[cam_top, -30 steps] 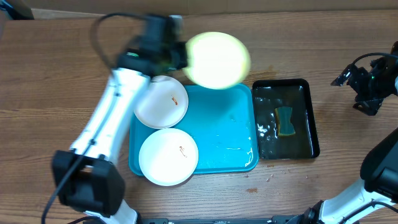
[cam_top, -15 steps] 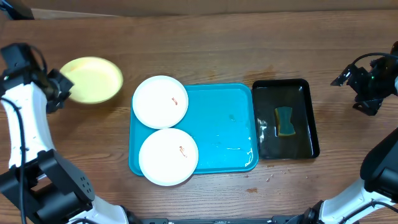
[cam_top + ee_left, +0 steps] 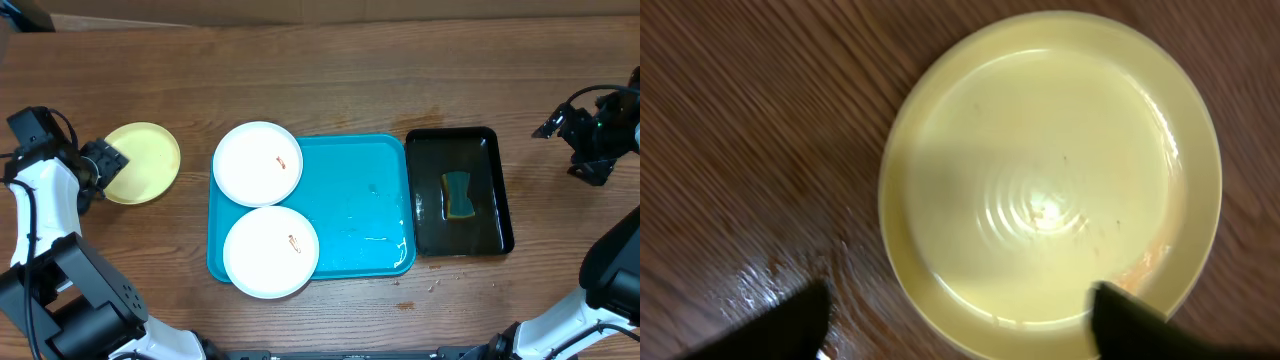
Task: Clean dirty plates on tray and stack at the side
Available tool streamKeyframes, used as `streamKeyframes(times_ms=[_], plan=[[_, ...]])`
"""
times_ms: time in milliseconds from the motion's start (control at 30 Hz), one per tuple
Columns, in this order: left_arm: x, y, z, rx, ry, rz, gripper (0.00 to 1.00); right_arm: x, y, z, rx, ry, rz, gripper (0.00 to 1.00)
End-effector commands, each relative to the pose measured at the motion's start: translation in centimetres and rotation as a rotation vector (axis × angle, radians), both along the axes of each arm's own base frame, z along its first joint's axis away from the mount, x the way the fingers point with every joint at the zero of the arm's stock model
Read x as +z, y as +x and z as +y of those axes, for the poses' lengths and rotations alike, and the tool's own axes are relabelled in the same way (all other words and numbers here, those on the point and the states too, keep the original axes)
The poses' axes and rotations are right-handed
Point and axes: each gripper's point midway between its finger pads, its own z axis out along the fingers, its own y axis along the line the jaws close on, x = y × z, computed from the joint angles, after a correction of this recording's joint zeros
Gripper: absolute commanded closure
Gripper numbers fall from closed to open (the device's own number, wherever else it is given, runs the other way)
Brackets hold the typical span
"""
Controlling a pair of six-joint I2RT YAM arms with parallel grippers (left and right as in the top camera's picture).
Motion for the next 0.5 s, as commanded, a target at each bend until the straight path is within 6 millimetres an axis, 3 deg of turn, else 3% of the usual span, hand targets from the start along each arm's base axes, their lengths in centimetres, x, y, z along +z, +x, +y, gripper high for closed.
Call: streamKeyframes(times_ms=[0,100,200,333,467], plan=[[4.2,2.2,-2.3,-0.132,-0.079,-0.111,0.01,1.4,0.4,-0.2,-0.006,-0.014,-0.040,0.00],[5.9,2.6,-6.5,-0.257,-0.186,-0.129,0.06,1.4,0.4,-0.2,-0.006,-0.014,-0.040,0.00],[5.9,2.2,-11.5,-0.409,-0.271,-0.091,0.13,1.4,0.4,-0.2,-0.006,-0.014,-0.040,0.00],[3.2,0.7,-17.1,-0.555,-0.252,0.068,0.13,1.4,0.4,-0.2,-0.006,-0.014,-0.040,0.00],[0.4,-0.5,-21.3,-0.654,-0.170,0.180,0.12,1.4,0.4,-0.2,-0.006,-0.014,-0.040,0.00]])
